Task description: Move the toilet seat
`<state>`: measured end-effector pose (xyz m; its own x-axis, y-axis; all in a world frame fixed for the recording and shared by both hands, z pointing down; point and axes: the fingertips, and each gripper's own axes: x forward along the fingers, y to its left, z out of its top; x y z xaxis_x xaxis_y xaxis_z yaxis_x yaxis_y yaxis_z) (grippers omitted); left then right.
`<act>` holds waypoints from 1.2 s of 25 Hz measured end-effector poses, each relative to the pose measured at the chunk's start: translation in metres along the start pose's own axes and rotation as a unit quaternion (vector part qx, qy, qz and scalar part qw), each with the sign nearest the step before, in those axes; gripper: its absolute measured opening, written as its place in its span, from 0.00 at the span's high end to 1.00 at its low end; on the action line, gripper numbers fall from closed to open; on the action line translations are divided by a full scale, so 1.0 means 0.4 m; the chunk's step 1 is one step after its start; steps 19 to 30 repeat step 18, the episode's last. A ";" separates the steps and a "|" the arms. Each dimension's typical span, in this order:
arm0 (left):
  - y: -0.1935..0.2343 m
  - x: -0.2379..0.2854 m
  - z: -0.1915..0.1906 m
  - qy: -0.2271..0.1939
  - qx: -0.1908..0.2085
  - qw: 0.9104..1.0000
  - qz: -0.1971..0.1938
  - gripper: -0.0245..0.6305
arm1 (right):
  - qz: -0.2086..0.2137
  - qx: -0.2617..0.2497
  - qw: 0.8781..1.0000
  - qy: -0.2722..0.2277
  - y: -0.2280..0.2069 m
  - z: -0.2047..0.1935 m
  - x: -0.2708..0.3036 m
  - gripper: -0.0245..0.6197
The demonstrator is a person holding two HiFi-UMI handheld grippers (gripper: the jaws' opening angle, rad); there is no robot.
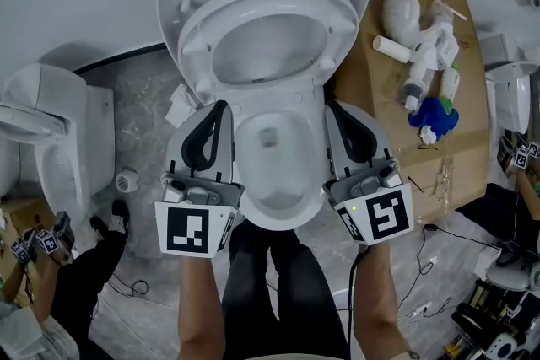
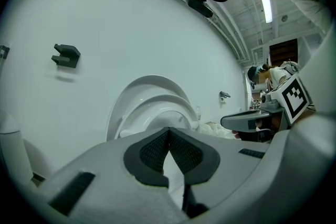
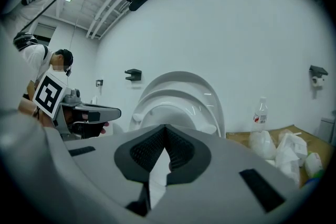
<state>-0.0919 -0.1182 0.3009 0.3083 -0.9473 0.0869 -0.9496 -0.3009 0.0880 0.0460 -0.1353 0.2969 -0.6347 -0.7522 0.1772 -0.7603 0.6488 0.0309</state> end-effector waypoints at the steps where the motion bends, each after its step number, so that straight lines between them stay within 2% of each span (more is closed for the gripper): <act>1: -0.002 -0.004 -0.002 -0.005 0.006 1.000 -0.001 0.95 | -0.001 0.000 1.000 -0.001 0.003 -0.003 -0.005 0.94; 12: -0.015 -0.040 -0.039 -0.009 0.012 1.000 -0.002 0.95 | -0.001 -0.001 1.000 -0.004 0.032 -0.036 -0.033 0.94; 30: -0.017 -0.050 -0.036 -0.008 0.014 1.000 -0.001 0.95 | 0.002 -0.003 1.000 -0.002 0.044 -0.040 -0.042 0.94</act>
